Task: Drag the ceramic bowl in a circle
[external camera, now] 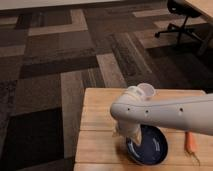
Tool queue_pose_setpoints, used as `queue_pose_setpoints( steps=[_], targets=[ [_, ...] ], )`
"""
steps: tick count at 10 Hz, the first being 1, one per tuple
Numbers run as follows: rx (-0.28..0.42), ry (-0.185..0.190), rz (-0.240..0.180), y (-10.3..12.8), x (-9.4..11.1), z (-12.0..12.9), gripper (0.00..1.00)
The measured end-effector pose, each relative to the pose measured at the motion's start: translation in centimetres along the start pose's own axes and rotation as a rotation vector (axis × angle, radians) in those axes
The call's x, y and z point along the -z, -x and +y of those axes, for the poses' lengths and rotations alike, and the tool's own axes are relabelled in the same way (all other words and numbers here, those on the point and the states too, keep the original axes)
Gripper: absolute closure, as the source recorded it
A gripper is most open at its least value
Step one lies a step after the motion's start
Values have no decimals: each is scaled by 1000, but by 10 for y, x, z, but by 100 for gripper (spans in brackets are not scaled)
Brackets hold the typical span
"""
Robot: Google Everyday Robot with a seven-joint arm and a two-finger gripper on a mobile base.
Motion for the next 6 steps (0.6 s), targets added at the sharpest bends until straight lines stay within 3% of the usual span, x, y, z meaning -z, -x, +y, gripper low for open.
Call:
queue_pose_setpoints(
  steps=[6],
  targets=[
    [-2,-11,-65,54,-10,-24,35]
  ],
)
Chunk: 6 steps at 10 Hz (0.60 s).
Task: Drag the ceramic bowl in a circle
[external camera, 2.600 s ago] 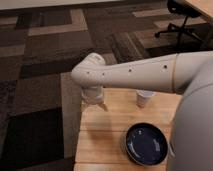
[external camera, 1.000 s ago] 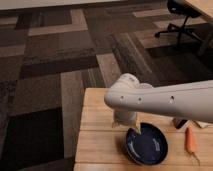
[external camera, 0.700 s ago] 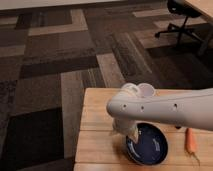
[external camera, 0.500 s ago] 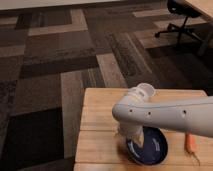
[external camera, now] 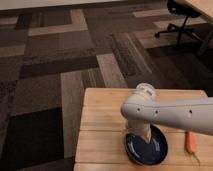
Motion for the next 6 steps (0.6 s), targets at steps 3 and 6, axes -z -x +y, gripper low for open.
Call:
queue_pose_setpoints(
  steps=[3,6],
  targets=[
    [-7,-3,-44,44,-2,-22,35],
    [-62,-36,-62,64,-8,-70,35]
  ],
)
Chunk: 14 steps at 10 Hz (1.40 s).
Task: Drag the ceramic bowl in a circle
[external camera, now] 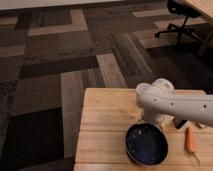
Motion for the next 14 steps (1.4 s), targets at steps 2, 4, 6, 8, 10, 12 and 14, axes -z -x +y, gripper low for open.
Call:
queue_pose_setpoints(
  steps=[2,4,6,8,10,12,14],
  targets=[
    [-44,-39,-19,-6,12,-41,35],
    [-106,-73,-18,-44,24,-71,35],
    [-144,-85,-7,-79,34,-76,35],
    [-129,-95,8,-124,56,-60,35],
    [1,-29,95,-174,66,5,35],
    [154,70,108,-175,61,67,35],
    [333,115,25,-125,53,110,35]
  ],
)
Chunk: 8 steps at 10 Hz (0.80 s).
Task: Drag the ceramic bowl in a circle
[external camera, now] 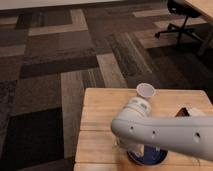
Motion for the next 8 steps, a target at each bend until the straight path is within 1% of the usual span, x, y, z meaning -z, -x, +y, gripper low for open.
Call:
queue_pose_setpoints(
  steps=[1,2,3,4,5,6,7,8],
  targets=[
    [35,-2,-17,12,-2,1,35],
    [103,4,-63,42,-9,-1,35],
    [142,7,-97,61,-14,-11,35],
    [160,-16,-131,78,-19,-40,35],
    [154,-30,-142,83,-19,-55,35],
    [118,-74,-163,90,-15,-94,35],
    [80,-106,-169,90,-11,-119,35],
    [85,-95,-175,91,-11,-113,35]
  ],
)
